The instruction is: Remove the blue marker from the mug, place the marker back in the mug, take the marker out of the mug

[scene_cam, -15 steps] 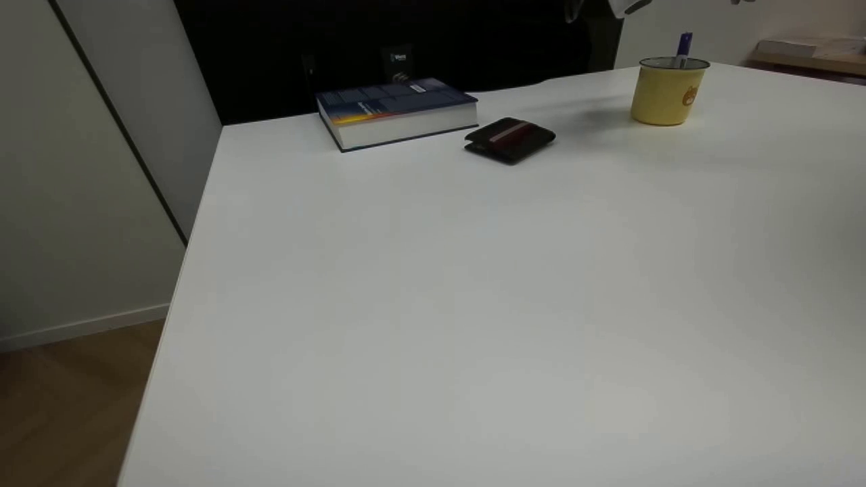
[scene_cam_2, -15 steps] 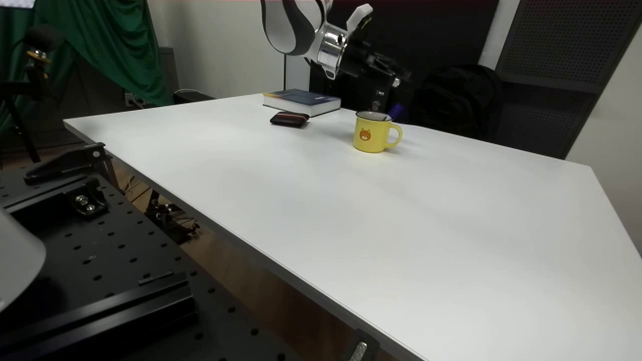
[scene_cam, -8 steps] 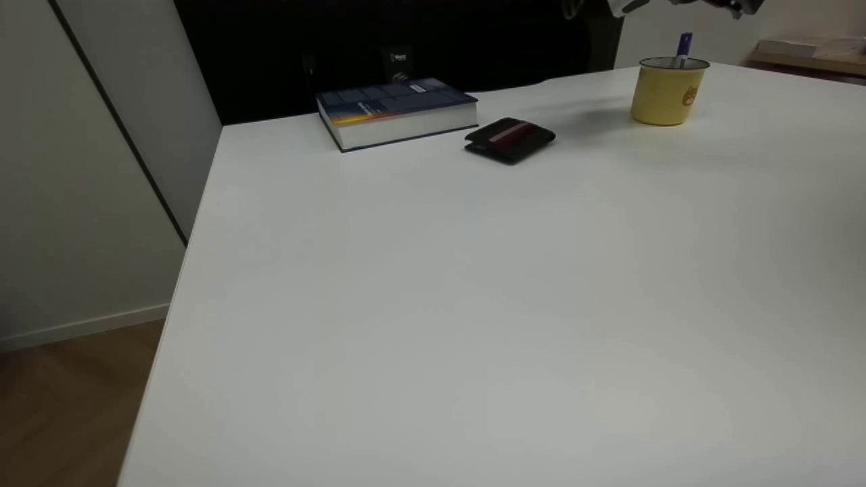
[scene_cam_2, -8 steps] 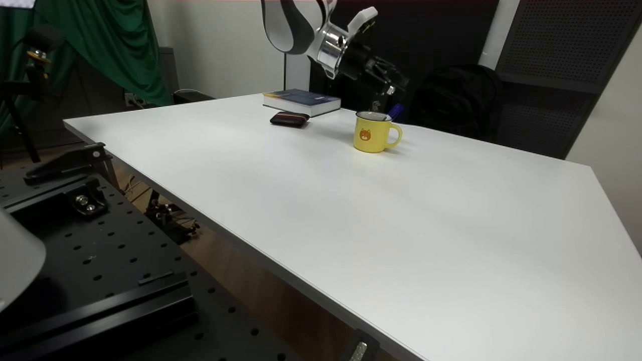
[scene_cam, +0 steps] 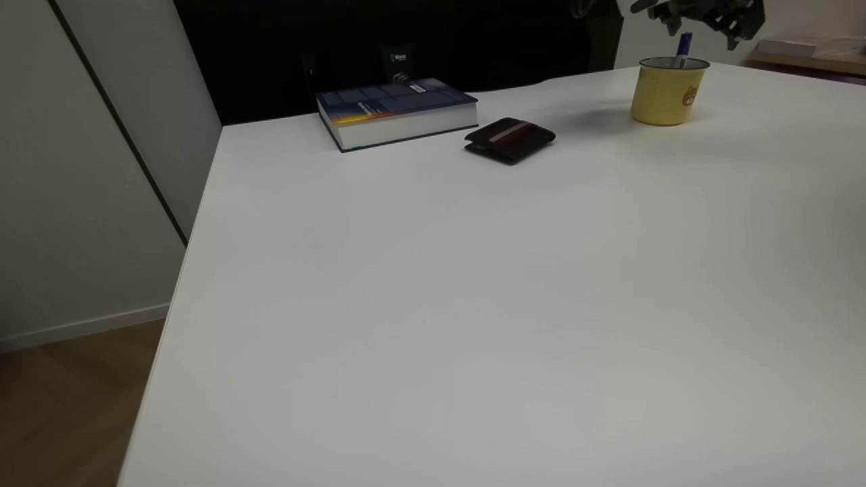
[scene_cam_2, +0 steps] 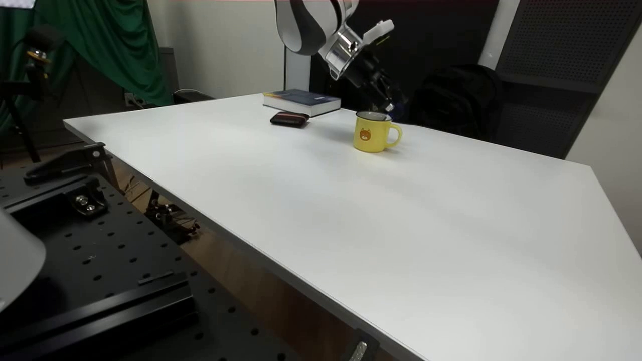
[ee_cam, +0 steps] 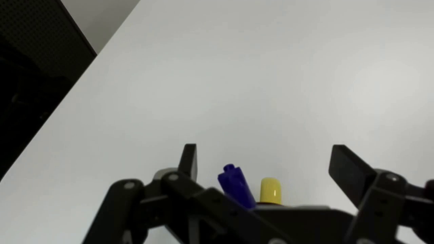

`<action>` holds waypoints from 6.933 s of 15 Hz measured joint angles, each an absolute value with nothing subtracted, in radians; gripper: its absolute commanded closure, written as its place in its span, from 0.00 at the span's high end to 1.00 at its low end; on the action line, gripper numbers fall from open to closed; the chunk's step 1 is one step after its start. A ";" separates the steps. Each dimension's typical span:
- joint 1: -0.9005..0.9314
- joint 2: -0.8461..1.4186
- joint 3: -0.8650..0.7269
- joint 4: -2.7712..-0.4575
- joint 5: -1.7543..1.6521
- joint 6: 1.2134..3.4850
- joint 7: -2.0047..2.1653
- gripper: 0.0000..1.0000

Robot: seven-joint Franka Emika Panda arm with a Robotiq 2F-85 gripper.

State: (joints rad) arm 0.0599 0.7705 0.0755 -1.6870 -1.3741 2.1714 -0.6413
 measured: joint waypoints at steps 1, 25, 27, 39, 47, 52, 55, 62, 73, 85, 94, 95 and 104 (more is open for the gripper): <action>0.050 0.771 0.075 -1.687 -1.351 2.190 -0.665 0.75; 0.049 0.783 0.072 -1.673 -1.198 2.215 -0.767 0.72; 0.056 0.786 0.072 -1.669 -1.195 2.215 -0.769 0.65; 0.071 0.803 0.072 -1.634 -1.177 2.155 -0.789 0.05; 0.090 0.804 0.072 -1.589 -1.147 2.081 -0.797 0.05; 0.117 0.796 0.074 -1.536 -1.139 2.034 -0.802 0.05; 0.133 0.778 0.075 -1.519 -1.138 2.000 -0.804 0.05; 0.154 0.739 0.107 -1.504 -1.108 1.996 -0.829 0.05; 0.125 0.810 0.138 -1.515 -0.913 2.274 -0.973 0.05; 0.134 0.897 0.148 -1.506 -0.714 2.341 -1.152 0.44; 0.142 0.907 0.132 -1.495 -0.650 2.337 -1.213 0.99; 0.145 0.907 0.130 -1.490 -0.650 2.335 -1.218 1.00; 0.175 0.900 0.128 -1.461 -0.640 2.344 -1.285 1.00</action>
State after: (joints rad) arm 0.1749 0.9000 0.1279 -1.4607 -0.6403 2.3436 -1.2853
